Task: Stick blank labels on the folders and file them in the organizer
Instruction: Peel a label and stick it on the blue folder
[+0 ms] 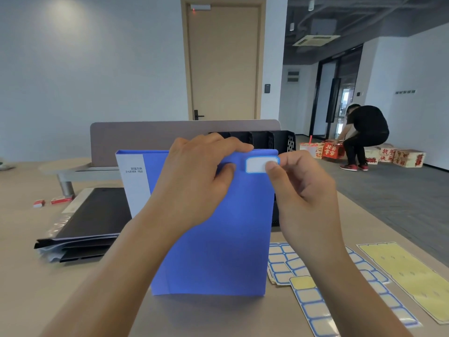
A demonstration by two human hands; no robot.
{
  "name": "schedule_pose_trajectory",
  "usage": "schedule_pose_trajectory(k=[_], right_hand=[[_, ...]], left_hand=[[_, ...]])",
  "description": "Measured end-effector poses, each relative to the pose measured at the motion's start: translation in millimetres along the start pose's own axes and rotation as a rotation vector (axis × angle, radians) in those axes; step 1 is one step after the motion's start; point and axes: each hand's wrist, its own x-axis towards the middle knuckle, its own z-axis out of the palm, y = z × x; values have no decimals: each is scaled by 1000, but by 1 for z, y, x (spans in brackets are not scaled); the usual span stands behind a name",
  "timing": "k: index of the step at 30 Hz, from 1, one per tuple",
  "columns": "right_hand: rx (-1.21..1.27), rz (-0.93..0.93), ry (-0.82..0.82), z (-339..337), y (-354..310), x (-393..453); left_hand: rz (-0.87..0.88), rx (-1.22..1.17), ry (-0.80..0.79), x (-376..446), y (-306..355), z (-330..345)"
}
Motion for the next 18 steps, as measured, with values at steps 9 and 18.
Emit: schedule_pose_trajectory(k=[9, 18], right_hand=[[-34, -9, 11, 2, 1, 2], [-27, -20, 22, -1, 3, 0]], left_hand=[[-29, -22, 38, -4, 8, 0], [-30, -16, 118, -5, 12, 7]])
